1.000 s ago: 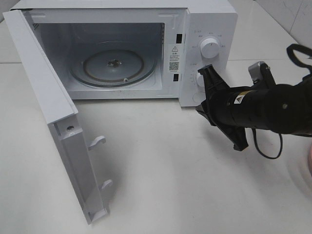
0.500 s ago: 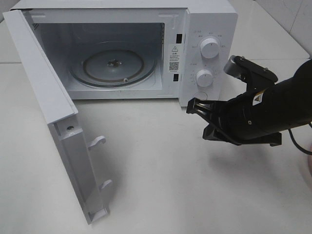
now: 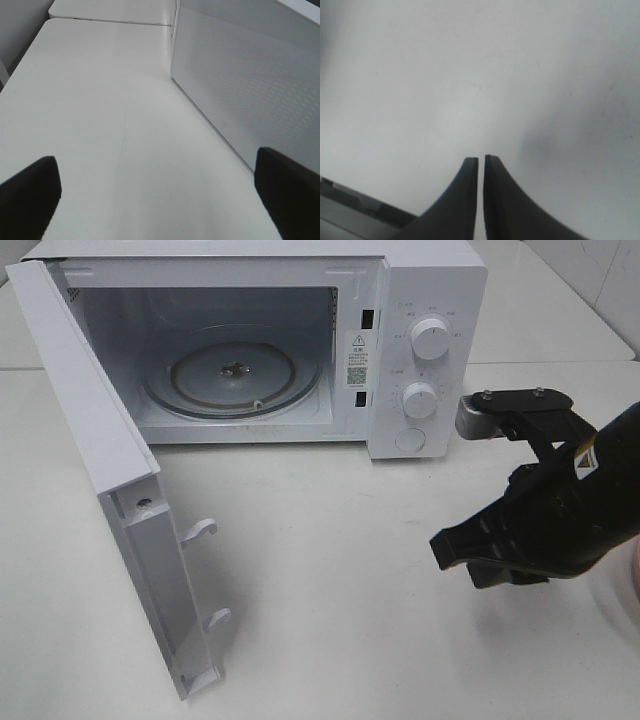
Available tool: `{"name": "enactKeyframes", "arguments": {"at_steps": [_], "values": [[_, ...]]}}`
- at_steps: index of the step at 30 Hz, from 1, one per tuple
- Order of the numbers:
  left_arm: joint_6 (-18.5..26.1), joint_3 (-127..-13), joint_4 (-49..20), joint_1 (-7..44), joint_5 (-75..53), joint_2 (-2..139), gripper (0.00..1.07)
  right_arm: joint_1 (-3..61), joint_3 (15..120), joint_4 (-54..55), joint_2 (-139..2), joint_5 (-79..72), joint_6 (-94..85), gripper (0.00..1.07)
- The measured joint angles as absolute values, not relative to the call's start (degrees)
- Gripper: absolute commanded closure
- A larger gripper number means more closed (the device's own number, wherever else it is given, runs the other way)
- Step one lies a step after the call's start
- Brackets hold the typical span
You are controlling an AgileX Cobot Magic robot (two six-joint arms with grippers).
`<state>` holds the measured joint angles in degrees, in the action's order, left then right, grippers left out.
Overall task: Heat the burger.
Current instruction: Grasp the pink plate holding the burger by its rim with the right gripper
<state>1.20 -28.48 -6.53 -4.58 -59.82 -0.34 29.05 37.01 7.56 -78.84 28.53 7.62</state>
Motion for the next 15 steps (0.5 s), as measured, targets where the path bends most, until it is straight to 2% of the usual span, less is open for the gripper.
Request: {"name": "enactKeyframes", "arguments": {"at_steps": [9, 13, 14, 15], "values": [[1.2, -28.48, -6.53, -4.58, -59.82, -0.34, 0.06, 28.3, 42.69, 1.38, -75.23, 45.44, 7.33, 0.89], [1.2, -28.48, -6.53, -4.58, -59.82, -0.34, 0.06, 24.24, 45.03, -1.43, -73.91, 50.53, 5.61, 0.78], [1.2, -28.48, -6.53, -4.58, -59.82, -0.34, 0.06, 24.24, 45.03, -1.43, -73.91, 50.53, 5.61, 0.78], [1.2, -28.48, -6.53, -4.58, -59.82, -0.34, 0.06, 21.83, 45.09, -2.18, -73.68, 51.74, 3.27, 0.72]]}}
